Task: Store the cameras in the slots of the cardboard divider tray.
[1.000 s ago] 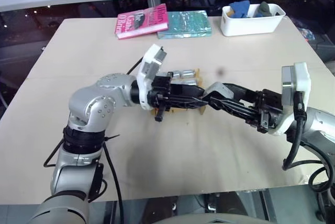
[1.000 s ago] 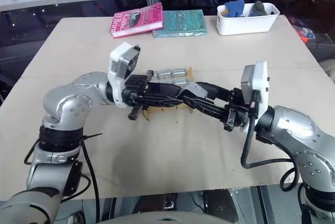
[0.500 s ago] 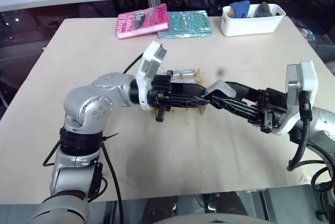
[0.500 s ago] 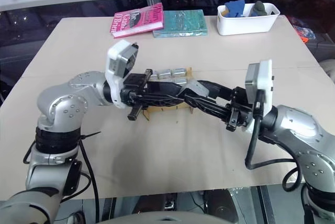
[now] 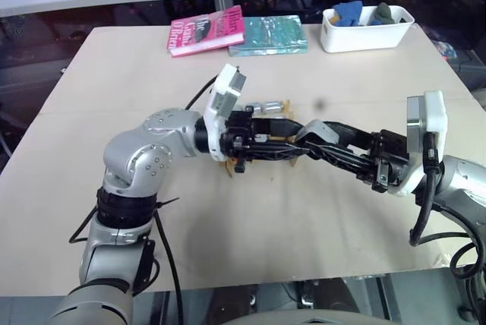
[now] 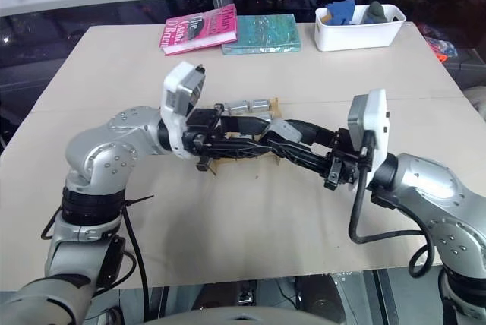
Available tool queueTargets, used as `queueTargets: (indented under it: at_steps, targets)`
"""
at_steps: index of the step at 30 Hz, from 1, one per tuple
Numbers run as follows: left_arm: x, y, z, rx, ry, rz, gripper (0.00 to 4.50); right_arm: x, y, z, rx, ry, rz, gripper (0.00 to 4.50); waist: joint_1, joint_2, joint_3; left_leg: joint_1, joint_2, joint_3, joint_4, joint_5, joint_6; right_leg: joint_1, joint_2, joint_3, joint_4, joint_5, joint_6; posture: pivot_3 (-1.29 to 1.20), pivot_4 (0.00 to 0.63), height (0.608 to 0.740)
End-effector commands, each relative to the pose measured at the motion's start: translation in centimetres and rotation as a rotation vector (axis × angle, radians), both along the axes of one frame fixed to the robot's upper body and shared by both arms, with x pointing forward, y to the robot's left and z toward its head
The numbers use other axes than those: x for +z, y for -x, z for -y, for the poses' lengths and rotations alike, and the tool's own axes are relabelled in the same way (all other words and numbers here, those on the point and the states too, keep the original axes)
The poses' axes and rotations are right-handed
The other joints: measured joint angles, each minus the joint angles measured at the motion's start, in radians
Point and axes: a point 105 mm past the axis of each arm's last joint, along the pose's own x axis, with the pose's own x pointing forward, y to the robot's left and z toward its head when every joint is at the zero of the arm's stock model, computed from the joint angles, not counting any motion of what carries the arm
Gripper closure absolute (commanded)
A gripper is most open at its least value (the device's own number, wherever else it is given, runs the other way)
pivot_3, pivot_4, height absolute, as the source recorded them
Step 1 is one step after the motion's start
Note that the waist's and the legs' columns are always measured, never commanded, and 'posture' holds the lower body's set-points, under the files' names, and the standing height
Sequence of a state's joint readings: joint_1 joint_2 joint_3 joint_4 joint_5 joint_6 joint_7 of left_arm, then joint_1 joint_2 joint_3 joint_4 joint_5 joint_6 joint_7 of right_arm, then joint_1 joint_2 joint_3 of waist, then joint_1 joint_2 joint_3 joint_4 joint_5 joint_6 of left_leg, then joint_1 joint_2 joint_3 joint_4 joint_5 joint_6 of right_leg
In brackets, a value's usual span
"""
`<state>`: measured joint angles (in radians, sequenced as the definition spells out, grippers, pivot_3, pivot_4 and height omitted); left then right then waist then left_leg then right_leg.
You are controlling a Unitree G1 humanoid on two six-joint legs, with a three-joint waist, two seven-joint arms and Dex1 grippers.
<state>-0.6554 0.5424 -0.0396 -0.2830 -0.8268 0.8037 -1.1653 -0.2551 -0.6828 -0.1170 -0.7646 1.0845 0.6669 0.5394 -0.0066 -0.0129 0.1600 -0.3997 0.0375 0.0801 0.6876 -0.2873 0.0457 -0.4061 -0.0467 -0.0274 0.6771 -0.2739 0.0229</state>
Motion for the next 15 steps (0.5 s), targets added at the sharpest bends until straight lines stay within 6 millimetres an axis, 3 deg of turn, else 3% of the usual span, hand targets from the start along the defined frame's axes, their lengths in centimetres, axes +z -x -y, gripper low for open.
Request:
queueTargets:
  at_steps: [1,3,8,12,14,15]
  targets:
    - [0.52,0.22,-0.23,-0.021,0.023,0.04,2.38,0.36,0.57,-0.44,0.027,0.006,0.025,3.72,0.0,0.0,0.0,0.0,0.0,0.0,0.0,0.0,0.0,0.0,0.0,0.0,0.0,0.0,0.0,0.0,0.15,0.74]
    - [0.4,0.15,-0.31,-0.026,0.02,0.04,2.38,0.4,0.57,-0.49,0.03,0.002,0.024,3.72,0.0,0.0,0.0,0.0,0.0,0.0,0.0,0.0,0.0,0.0,0.0,0.0,0.0,0.0,0.0,0.0,0.15,0.74]
    - [0.09,0.47,-0.43,-0.055,0.015,0.024,3.75,0.51,0.7,-0.68,0.044,-0.008,0.023,3.72,-0.001,0.0,0.0,0.0,0.0,0.0,0.0,0.0,0.0,0.0,0.0,0.0,0.0,0.0,0.0,0.0,0.15,0.74]
    - [-0.1,0.53,-0.83,-0.06,0.012,0.018,3.75,0.6,0.9,-0.8,0.081,-0.024,0.004,3.72,-0.001,0.0,0.0,0.0,0.0,0.0,0.0,0.0,0.0,0.0,0.0,0.0,0.0,0.0,0.0,0.0,0.15,0.74]
    - [-0.12,0.4,-1.03,-0.05,0.012,0.017,3.75,0.75,0.67,-0.74,0.078,-0.033,0.006,2.65,-0.001,0.0,0.0,0.0,0.0,0.0,0.0,0.0,0.0,0.0,0.0,0.0,0.0,0.0,0.0,0.0,0.15,0.74]
    - [-0.1,0.34,-1.08,-0.043,0.012,0.016,3.75,0.74,0.6,-0.72,0.073,-0.03,0.01,2.41,-0.001,0.0,0.0,0.0,0.0,0.0,0.0,0.0,0.0,0.0,0.0,0.0,0.0,0.0,0.0,0.0,0.15,0.74]
